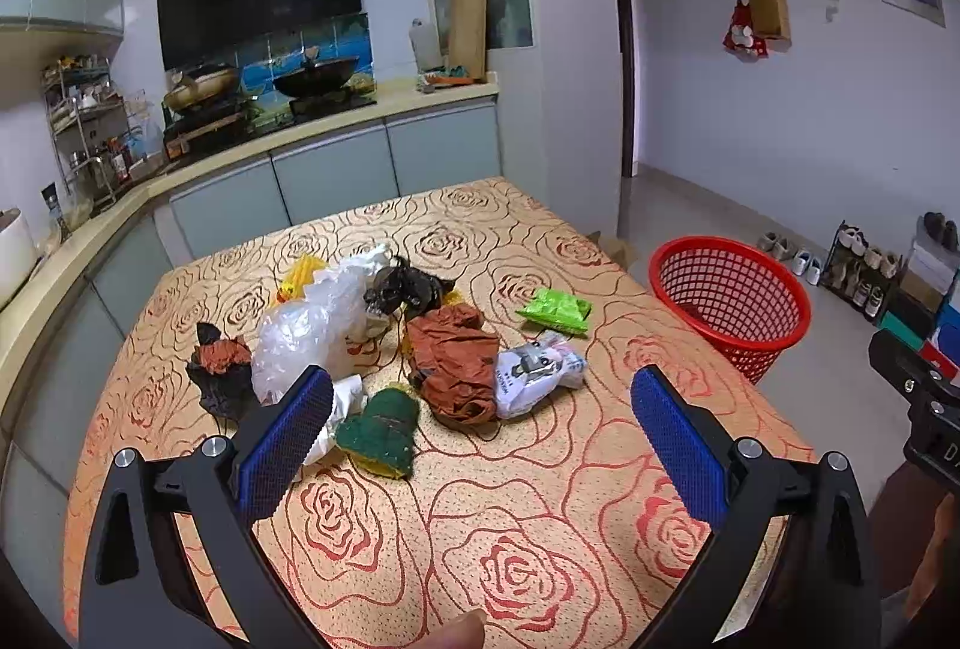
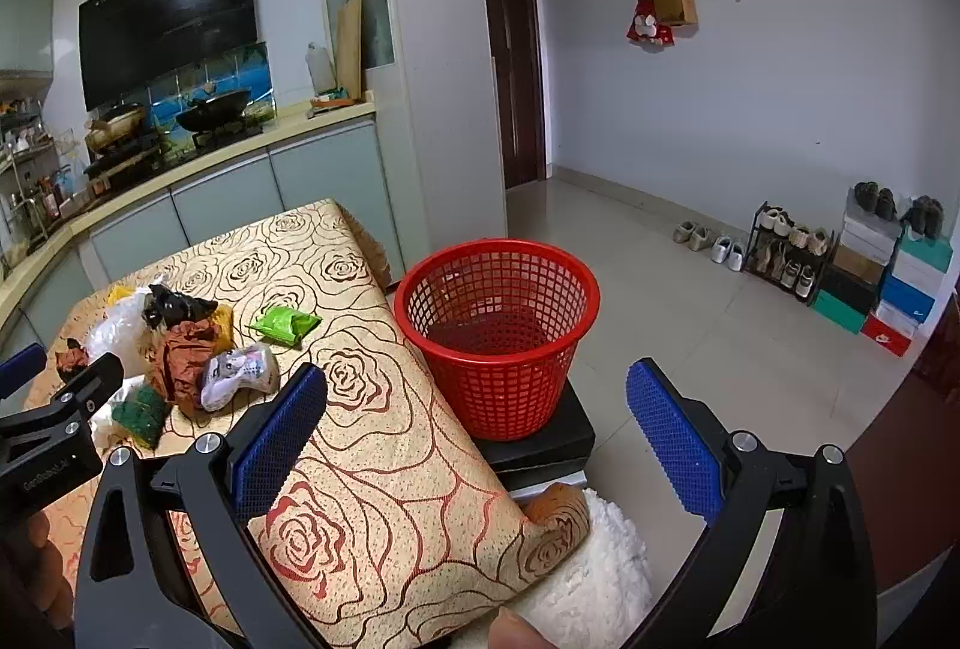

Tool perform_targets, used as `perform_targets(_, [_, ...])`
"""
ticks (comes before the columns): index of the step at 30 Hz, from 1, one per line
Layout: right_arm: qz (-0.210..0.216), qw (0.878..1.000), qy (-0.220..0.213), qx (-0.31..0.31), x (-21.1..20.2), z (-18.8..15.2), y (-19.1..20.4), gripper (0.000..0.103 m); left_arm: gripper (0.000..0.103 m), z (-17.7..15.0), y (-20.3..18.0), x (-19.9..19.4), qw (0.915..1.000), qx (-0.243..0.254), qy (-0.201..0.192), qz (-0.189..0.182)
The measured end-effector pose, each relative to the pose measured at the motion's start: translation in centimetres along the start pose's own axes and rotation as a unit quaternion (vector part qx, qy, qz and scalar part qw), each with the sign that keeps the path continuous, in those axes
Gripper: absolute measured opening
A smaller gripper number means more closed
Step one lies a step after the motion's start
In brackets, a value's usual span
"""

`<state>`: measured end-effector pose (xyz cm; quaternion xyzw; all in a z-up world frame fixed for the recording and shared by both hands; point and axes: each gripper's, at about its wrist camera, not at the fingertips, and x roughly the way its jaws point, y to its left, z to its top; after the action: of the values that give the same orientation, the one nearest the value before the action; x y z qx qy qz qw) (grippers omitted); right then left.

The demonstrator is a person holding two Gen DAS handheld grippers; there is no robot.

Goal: Collect trash

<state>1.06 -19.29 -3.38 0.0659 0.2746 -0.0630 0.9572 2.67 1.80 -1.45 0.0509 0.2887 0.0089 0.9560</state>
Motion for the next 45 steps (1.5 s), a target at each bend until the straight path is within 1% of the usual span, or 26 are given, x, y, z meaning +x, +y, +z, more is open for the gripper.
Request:
perform_targets(6, [0.001,1.0,0.008,0.002,0.8,-0.1,0.0,0.097,0.096,-0.1,0.6,0.4,1.0,-0.007,0.001,0.005])
perform_targets(34, [0.002,1.0,0.002,0.002,0.3,0.2,-0.1,0.097,0.096,0.1,1.2,0.0,0.9998,-0.015,-0.004,0.011])
perform_targets(45, [0.004,1.0,0.008,-0.007,0.7,0.6,0.3,0.097,0.096,0.2,2.4,0.4,0.9993,-0.032,0.0,0.02])
